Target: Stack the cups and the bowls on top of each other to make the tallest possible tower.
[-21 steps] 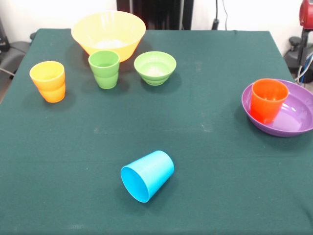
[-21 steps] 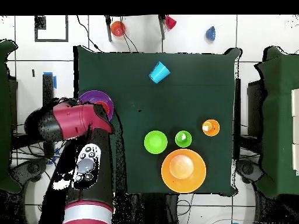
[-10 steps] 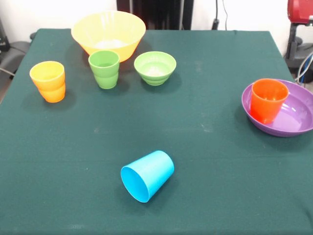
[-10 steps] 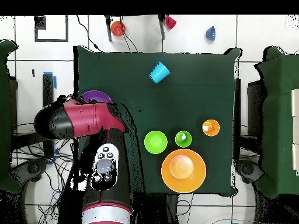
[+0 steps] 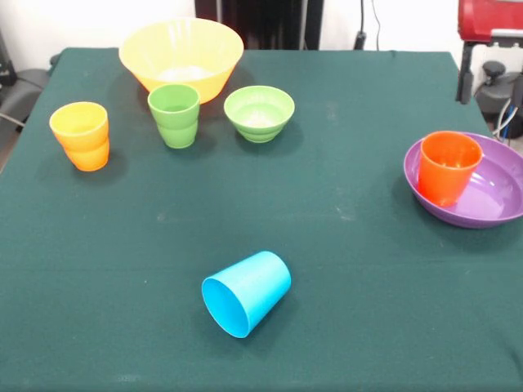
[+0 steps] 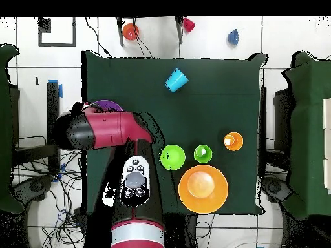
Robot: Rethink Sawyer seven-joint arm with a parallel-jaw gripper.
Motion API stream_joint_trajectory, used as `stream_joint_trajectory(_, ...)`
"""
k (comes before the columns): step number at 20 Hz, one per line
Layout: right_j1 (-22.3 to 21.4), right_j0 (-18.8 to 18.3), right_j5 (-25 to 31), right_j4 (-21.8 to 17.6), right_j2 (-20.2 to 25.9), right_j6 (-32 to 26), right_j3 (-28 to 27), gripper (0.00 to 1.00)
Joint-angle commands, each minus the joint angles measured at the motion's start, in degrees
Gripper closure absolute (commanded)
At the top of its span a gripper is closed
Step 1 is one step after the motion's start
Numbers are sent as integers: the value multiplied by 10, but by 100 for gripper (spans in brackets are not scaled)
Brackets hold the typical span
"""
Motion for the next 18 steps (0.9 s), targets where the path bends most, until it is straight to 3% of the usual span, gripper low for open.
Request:
stream_joint_trajectory(1, 0, -38, 97, -66, 64, -107, 36, 0)
stream_joint_trajectory(9, -9, -99, 123, -88, 95, -123, 31, 0)
stream_joint_trajectory(18, -10, -121, 140, -114, 117, -117, 24, 0)
